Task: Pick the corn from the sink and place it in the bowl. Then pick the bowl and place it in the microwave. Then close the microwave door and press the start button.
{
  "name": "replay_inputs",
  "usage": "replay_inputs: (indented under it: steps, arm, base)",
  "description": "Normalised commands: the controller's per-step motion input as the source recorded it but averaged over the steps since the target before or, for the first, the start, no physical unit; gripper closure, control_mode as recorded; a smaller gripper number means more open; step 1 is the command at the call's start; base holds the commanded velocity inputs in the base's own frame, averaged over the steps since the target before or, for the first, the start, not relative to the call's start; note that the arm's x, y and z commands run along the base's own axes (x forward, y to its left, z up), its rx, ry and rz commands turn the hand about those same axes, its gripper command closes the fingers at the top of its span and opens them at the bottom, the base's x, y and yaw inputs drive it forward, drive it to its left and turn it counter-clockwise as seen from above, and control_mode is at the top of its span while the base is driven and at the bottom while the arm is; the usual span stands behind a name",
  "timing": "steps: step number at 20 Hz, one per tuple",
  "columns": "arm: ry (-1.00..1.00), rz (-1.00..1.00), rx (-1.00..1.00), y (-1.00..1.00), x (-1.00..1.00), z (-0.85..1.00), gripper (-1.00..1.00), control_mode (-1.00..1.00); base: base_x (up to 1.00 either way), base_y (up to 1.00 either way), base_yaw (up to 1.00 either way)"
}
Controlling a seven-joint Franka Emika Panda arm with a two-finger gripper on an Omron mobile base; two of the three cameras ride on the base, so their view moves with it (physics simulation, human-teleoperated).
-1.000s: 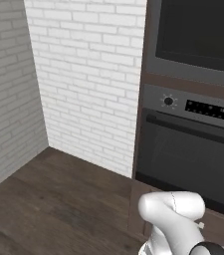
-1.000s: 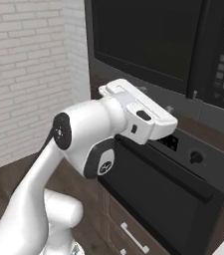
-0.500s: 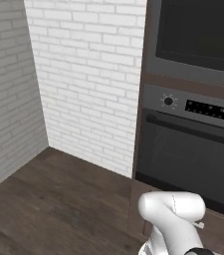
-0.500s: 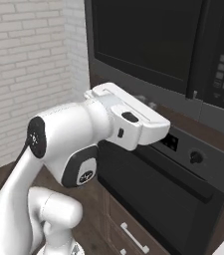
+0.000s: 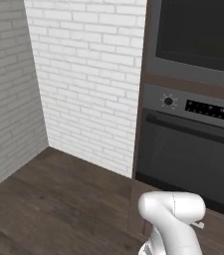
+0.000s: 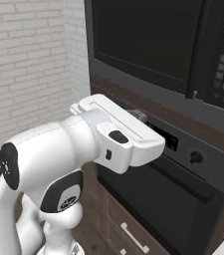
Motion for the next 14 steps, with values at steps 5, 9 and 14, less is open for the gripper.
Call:
replay_inputs:
  steps: [5,9,14]
  arm:
    - [0.0,0.0,-0.05,0.0,-0.22,0.01,1.0,-1.0]
    - [0.0,0.0,-0.01,-0.01,-0.3,0.08,1.0,-1.0]
    - [0.0,0.0,0.0,-0.01,-0.11,0.04,1.0,-1.0]
  base:
    - [0.0,0.0,0.0]
    - [0.0,0.0,0.0]
    - [0.0,0.0,0.0]
